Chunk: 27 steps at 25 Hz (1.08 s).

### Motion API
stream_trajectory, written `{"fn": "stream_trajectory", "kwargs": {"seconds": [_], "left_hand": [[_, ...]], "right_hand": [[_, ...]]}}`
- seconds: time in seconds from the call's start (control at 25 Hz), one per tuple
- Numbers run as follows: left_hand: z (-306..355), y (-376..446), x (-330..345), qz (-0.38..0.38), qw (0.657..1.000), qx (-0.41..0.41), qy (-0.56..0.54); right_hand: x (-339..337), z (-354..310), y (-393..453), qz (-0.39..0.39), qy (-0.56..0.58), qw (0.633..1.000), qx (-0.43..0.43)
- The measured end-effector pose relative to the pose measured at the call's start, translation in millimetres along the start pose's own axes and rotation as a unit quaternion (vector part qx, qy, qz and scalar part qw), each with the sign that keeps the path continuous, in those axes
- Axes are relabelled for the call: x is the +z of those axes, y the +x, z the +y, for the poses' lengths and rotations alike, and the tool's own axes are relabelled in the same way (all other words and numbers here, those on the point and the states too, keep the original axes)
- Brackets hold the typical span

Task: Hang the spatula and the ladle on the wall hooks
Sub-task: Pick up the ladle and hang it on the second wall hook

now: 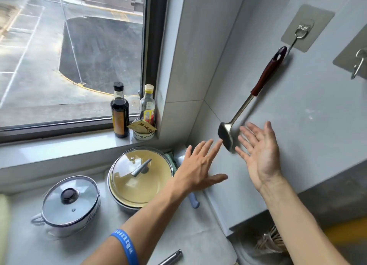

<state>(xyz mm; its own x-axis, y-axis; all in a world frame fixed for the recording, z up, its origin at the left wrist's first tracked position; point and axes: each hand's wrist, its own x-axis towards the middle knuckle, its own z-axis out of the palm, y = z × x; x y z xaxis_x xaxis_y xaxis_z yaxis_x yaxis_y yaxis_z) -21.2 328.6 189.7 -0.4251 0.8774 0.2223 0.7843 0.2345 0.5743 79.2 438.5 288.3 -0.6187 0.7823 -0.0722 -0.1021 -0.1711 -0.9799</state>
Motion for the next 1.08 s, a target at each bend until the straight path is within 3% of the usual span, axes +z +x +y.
{"fn": "stream_trajectory", "kwargs": {"seconds": [0.12, 0.24, 0.4, 0.52, 0.84, 0.96, 1.08], "left_hand": [[-29.3, -92.4, 9.9, -0.003, 0.999, -0.042, -0.001], [-74.2, -218.6, 36.5, -0.043, 0.987, -0.153, 0.03], [-115.3, -358.1, 70.2, -0.19, 0.929, -0.298, 0.112], [-125.2, -406.5, 86.5, -0.275, 0.9, -0.314, 0.124], [-126.3, -425.0, 92.3, -0.226, 0.929, -0.275, 0.1], [-124.5, -423.0, 88.6, -0.207, 0.932, -0.285, 0.081], [-120.5, -412.5, 80.6, -0.187, 0.944, -0.264, 0.063]], "right_hand": [[-0.4, 63.0, -58.1, -0.012, 0.06, 0.996, 0.066], [3.9, 164.3, -137.2, -0.002, 0.098, 0.973, 0.207], [16.2, 266.2, -227.5, 0.065, 0.105, 0.899, 0.421], [26.0, 308.3, -265.2, 0.098, 0.078, 0.861, 0.493], [62.6, 348.8, -266.6, 0.085, 0.195, 0.834, 0.509], [68.6, 337.2, -259.0, 0.074, 0.192, 0.852, 0.482], [69.4, 301.1, -233.0, 0.024, 0.242, 0.884, 0.4]]}}
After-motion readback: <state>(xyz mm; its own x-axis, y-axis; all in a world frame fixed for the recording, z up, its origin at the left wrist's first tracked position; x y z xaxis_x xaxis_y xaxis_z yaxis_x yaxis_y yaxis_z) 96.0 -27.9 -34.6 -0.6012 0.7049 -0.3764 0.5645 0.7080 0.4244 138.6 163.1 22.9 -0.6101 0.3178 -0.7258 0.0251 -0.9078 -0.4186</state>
